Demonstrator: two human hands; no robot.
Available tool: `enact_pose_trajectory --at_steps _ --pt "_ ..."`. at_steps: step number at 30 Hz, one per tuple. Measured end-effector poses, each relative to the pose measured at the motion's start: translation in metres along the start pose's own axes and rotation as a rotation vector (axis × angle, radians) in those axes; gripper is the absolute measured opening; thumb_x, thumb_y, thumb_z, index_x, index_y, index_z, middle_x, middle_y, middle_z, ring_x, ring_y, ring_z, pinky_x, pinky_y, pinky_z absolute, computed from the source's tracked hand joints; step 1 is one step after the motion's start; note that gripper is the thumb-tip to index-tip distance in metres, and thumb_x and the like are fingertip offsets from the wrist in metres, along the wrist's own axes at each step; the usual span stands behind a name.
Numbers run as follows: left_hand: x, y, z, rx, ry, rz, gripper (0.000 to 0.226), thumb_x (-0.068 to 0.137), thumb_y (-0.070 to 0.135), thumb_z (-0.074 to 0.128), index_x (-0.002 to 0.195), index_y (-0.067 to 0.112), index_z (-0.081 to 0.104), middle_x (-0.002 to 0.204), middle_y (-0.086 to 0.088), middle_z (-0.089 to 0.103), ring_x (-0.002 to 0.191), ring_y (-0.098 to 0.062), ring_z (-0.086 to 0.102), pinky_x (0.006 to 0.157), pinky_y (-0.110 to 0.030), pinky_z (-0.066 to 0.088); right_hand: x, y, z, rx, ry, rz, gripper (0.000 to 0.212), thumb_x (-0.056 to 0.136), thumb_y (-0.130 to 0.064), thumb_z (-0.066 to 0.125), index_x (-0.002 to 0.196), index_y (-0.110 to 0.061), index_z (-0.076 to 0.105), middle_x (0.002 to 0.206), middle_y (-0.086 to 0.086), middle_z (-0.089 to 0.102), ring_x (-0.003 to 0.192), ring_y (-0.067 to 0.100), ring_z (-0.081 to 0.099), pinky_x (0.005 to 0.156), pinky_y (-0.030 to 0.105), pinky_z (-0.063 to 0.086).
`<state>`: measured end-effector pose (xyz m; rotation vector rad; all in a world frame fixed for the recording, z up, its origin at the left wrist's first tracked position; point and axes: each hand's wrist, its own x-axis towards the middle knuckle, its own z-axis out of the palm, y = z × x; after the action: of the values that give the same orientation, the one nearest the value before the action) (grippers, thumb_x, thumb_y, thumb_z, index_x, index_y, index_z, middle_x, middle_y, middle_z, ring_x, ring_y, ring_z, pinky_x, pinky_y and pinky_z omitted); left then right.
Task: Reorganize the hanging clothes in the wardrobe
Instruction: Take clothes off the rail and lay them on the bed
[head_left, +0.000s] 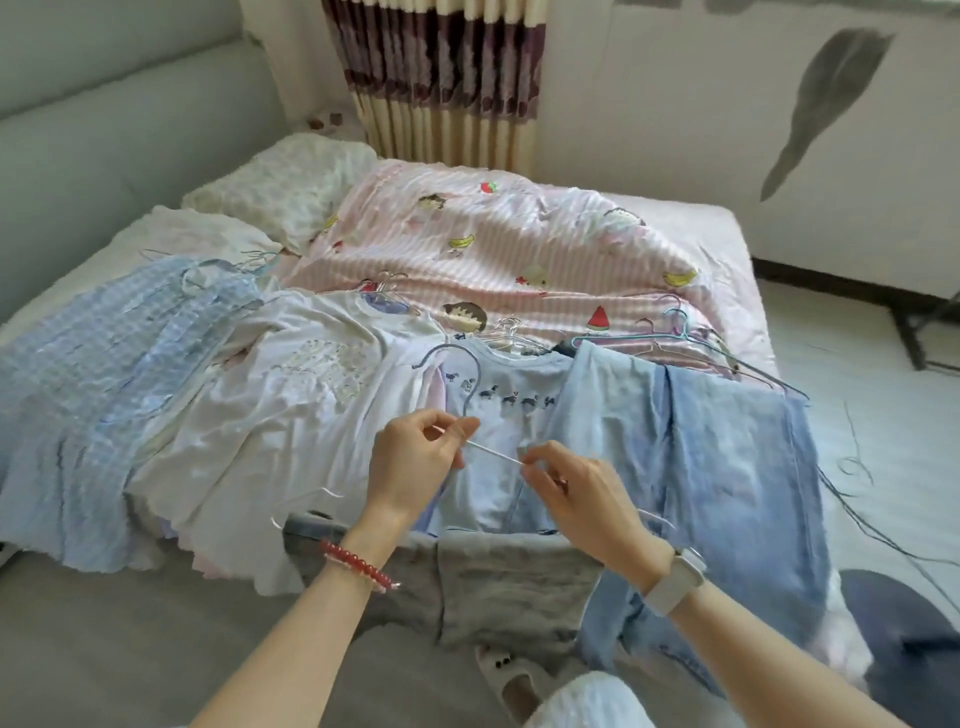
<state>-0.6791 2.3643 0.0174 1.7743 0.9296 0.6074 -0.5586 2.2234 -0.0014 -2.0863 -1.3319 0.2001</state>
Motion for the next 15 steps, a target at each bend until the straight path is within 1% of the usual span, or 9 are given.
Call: enact_pose_trajectory --at_steps 2,5,6,8,10,12,13,15 --pt "-0.005 0.005 0.012 0.002 -0.072 0.006 0.027 0.080 0.036 0.068 0.056 0.024 0.062 0.048 0.006 0.062 0.049 -0.009 0.056 0.061 -0.031 0.048 -0.021 0.001 -0.008 -0.005 0.051 0.065 0.014 0.090 -0.024 0.056 0.092 -0.013 0.063 0.052 -0.009 0.050 0.046 0.007 0.040 0.050 0.024 0.031" --pt "-0.013 0.025 0.033 0.021 -0.171 0.055 0.030 0.080 0.038 0.068 0.054 0.023 0.061 0.048 0.007 0.063 0.042 -0.002 0.049 0.059 -0.028 0.046 -0.048 0.006 -0.028 0.018 0.177 0.142 0.011 0.086 -0.019 0.062 0.082 -0.010 0.064 0.047 -0.010 0.042 0.048 0.012 0.038 0.047 0.019 0.028" --pt "-0.016 0.036 0.041 0.022 -0.211 0.077 0.030 0.080 0.039 0.067 0.055 0.022 0.062 0.049 0.007 0.063 0.042 -0.002 0.048 0.060 -0.029 0.047 -0.055 0.009 -0.038 0.028 0.218 0.173 0.010 0.085 -0.018 0.063 0.080 -0.010 0.064 0.045 -0.010 0.040 0.047 0.012 0.037 0.046 0.017 0.027" --pt "-0.021 0.061 0.055 0.027 -0.283 0.121 0.031 0.080 0.042 0.066 0.057 0.022 0.063 0.050 0.007 0.064 0.044 -0.004 0.052 0.061 -0.030 0.049 -0.067 0.015 -0.059 0.043 0.290 0.208 0.009 0.084 -0.015 0.064 0.078 -0.008 0.064 0.043 -0.007 0.044 0.043 0.012 0.038 0.045 0.015 0.026" --pt "-0.024 0.086 0.067 0.041 -0.315 0.167 0.032 0.079 0.045 0.066 0.057 0.023 0.063 0.050 0.010 0.064 0.046 -0.003 0.054 0.061 -0.028 0.049 -0.075 0.019 -0.080 0.063 0.364 0.224 0.009 0.083 -0.014 0.065 0.076 -0.007 0.065 0.042 -0.004 0.045 0.040 0.012 0.036 0.043 0.015 0.026" --pt "-0.023 0.111 0.077 0.039 -0.319 0.217 0.032 0.079 0.045 0.066 0.056 0.024 0.062 0.050 0.012 0.063 0.044 0.000 0.053 0.060 -0.025 0.048 -0.076 0.020 -0.101 0.073 0.455 0.224 0.010 0.082 -0.013 0.065 0.075 -0.006 0.066 0.042 -0.009 0.042 0.038 0.007 0.034 0.043 0.011 0.025" --pt "-0.020 0.123 0.082 0.024 -0.322 0.240 0.032 0.079 0.045 0.067 0.056 0.024 0.062 0.050 0.012 0.064 0.042 0.000 0.051 0.059 -0.025 0.047 -0.074 0.020 -0.111 0.069 0.505 0.216 0.009 0.080 -0.011 0.066 0.074 -0.005 0.066 0.043 -0.008 0.045 0.037 0.005 0.036 0.043 0.009 0.027" --pt "-0.011 0.146 0.093 -0.025 -0.340 0.272 0.033 0.080 0.044 0.067 0.055 0.022 0.063 0.050 0.009 0.064 0.041 -0.003 0.050 0.062 -0.028 0.047 -0.065 0.021 -0.133 0.045 0.602 0.219 0.005 0.077 -0.007 0.069 0.075 -0.004 0.069 0.049 0.002 0.057 0.042 0.002 0.044 0.044 0.008 0.031"
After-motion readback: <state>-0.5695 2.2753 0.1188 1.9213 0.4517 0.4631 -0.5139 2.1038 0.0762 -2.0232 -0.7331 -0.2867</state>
